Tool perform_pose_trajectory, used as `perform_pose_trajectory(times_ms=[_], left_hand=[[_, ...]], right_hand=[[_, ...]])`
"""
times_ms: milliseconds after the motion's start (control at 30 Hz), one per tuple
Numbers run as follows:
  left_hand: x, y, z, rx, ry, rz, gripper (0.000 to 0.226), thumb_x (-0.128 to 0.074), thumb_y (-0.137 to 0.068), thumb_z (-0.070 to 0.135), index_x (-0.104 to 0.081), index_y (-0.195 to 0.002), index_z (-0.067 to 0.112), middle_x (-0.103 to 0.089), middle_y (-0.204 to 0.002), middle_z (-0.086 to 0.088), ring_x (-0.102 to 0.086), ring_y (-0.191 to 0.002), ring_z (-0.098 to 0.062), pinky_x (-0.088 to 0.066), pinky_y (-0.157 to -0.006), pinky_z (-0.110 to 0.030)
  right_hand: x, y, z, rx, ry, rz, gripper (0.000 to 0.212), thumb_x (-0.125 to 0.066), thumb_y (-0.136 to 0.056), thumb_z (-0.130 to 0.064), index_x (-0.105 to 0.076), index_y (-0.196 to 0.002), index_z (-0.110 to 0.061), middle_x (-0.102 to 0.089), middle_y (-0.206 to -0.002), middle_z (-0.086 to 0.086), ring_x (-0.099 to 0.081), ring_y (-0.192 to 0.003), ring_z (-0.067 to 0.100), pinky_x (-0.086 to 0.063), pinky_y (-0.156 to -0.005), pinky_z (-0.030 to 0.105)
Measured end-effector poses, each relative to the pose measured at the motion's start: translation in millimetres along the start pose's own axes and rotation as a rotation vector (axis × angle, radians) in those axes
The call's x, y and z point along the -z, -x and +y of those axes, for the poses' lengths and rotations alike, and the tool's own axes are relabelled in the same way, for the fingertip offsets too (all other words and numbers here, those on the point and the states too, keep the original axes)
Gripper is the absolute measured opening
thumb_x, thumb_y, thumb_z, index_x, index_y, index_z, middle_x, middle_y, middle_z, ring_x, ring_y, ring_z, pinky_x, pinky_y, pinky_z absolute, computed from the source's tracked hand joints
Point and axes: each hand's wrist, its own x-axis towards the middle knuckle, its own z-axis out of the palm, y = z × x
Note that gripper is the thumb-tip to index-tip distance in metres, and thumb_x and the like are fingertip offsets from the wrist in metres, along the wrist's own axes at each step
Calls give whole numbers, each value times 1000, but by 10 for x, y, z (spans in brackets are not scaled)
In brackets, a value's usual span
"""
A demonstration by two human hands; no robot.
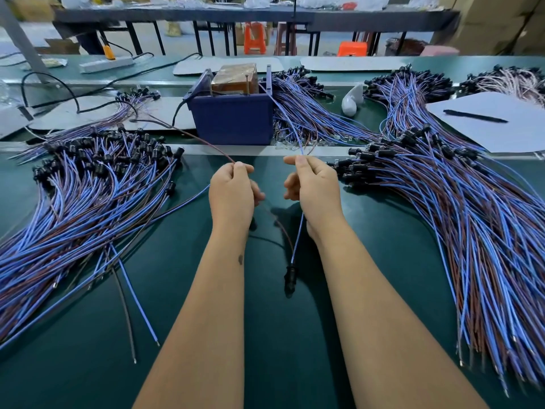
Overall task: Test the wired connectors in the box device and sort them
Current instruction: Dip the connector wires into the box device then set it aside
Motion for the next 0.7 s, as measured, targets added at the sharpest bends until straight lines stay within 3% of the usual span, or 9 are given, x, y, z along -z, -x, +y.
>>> perform_pose_trajectory(times_ms=[100, 200, 267, 467, 700], left_hand=[[21, -22, -16, 18, -46, 36, 30, -38, -98, 21, -62, -81, 22, -41, -52, 7, -37, -46, -11, -33, -52, -28], [41, -15, 7, 33, -69, 62, 28, -39, -93, 20, -65, -81, 23, -38, -49, 11, -34, -45, -10, -28, -49, -29], [39, 11, 26, 15, -84, 65, 28, -37, -91, 18, -63, -82, 24, -37, -47, 13, -32, -41, -7, -27, -47, -28], [28, 42, 56, -116, -63, 111, 20, -41, -96, 21, -55, -83, 25, -40, -59, 9, -33, -51, -12, -30, -53, -31], [48, 26, 25, -186, -12, 176, 22, -39, -103, 24, -53, -85, 23, -37, -58, 11, -30, -45, -4, -29, -47, -21]], right_hand=[[-20, -3, 1, -2, -3, 5, 28, -39, -105, -19, -64, -92, -17, -44, -53, -4, -39, -47, 9, -37, -46, 21], [-44, -4, 13, 0, 13, 11, 29, -38, -105, -21, -64, -93, -18, -36, -52, -9, -31, -48, 7, -29, -49, 22], [-43, -2, 6, -6, -3, 24, 29, -37, -104, -23, -62, -90, -20, -34, -48, -15, -29, -45, 4, -28, -47, 19], [-44, 3, -6, -7, -45, 60, 25, -38, -103, -18, -54, -84, -18, -34, -53, -8, -28, -46, 5, -27, -46, 19], [-52, -11, 4, -4, -66, 75, 22, -37, -103, -13, -53, -88, -17, -38, -61, -3, -32, -55, 10, -28, -52, 25]])
